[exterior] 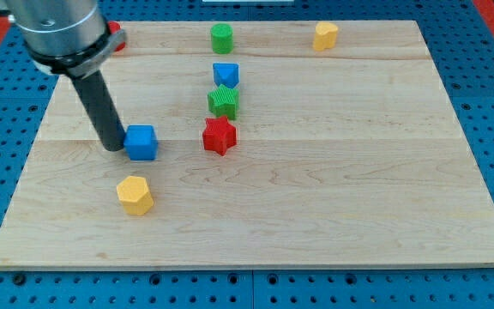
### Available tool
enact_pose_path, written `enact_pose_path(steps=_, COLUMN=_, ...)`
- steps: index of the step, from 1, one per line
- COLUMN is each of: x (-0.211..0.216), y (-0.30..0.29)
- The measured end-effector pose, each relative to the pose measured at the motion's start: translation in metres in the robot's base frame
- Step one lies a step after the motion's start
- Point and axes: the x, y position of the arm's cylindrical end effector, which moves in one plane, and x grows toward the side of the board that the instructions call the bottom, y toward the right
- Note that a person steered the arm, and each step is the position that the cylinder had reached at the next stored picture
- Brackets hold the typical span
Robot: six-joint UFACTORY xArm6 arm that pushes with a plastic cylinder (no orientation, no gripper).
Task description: Slide the blue cube to the bottom of the red star
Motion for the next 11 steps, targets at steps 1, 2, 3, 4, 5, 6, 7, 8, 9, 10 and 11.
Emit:
enact_pose_path(steps=1, x=-0.027, y=0.007)
enact_pose_path(steps=2, x=-0.036, y=0.022)
enact_pose_path(steps=3, x=0.000, y=0.022)
enact_pose_path(steps=4, x=0.008, y=0.022)
enact_pose_path(steps=5, x=0.029, y=0.015)
enact_pose_path(steps=6, x=0.046, y=0.015)
enact_pose_path(steps=7, x=0.046, y=0.038)
enact_pose_path(steps=8, x=0.045, y=0.050)
enact_pose_path(steps=9, x=0.024, y=0.040)
enact_pose_path(steps=10, x=0.011, y=0.043)
enact_pose_path(steps=11, x=0.032, y=0.062)
